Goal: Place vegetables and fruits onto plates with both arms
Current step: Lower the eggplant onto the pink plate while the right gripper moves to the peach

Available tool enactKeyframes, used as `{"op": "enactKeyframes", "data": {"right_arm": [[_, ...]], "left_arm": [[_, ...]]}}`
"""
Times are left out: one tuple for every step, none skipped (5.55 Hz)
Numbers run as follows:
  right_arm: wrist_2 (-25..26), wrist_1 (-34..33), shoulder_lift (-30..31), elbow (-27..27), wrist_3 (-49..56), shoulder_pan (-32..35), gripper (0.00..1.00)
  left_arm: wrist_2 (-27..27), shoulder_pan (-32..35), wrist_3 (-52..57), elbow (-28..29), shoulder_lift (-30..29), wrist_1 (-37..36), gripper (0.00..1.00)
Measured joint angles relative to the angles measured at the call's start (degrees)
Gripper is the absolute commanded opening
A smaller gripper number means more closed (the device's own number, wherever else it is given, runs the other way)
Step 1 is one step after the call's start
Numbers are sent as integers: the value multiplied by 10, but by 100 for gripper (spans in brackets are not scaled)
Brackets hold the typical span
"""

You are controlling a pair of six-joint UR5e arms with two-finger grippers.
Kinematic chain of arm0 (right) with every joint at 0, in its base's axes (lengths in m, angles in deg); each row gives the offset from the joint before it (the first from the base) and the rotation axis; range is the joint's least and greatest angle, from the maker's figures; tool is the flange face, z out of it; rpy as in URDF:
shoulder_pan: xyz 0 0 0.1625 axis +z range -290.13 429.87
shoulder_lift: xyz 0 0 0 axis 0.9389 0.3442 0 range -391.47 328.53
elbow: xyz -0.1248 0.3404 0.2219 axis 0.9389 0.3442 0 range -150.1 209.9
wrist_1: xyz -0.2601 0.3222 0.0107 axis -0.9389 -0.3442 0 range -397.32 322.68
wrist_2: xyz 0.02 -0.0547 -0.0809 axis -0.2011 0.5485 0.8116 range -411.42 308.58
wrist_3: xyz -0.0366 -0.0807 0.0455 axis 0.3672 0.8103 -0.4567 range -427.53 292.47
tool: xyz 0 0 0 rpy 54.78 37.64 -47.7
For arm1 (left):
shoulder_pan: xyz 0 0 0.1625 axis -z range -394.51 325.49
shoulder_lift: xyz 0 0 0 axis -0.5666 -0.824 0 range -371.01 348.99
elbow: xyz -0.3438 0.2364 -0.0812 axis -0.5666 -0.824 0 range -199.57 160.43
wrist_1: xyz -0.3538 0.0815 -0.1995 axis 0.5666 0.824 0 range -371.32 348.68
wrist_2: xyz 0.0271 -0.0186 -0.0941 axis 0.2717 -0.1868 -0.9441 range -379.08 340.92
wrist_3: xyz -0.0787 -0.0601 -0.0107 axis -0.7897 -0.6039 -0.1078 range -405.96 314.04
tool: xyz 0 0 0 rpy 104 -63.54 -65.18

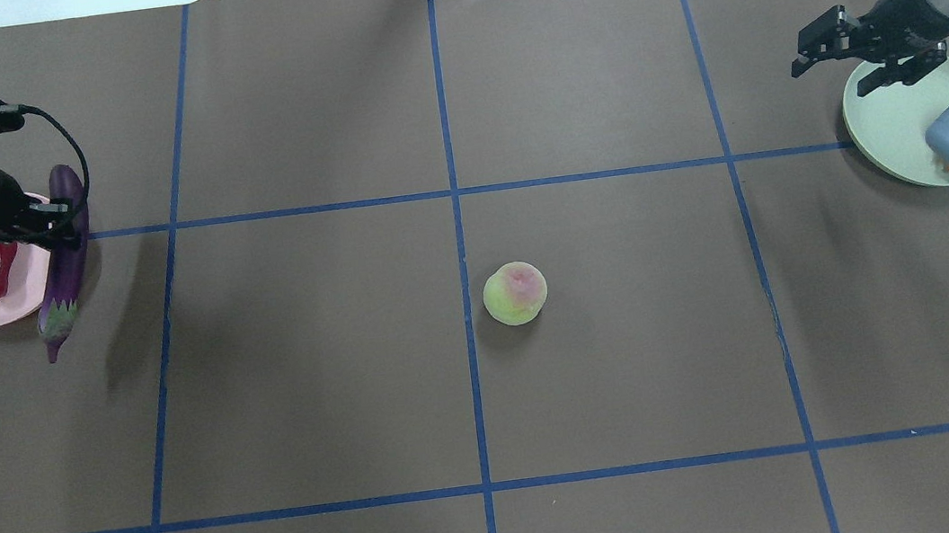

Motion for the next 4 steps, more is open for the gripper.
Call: {"op": "enactKeyframes", "data": {"right_arm": [[30,0,-11,-24,-68,-42,100],[62,0,-17,-49,-126,-84,100],[77,1,-17,-82,-179,-118,100],[83,0,-17,-118,-235,-149,100]], "left_arm": [[0,23,26,29,6,-1,50],[2,37,58,62,1,0,99],[3,41,63,80,-8,1,100],[4,42,54,84,-18,1,100]]}}
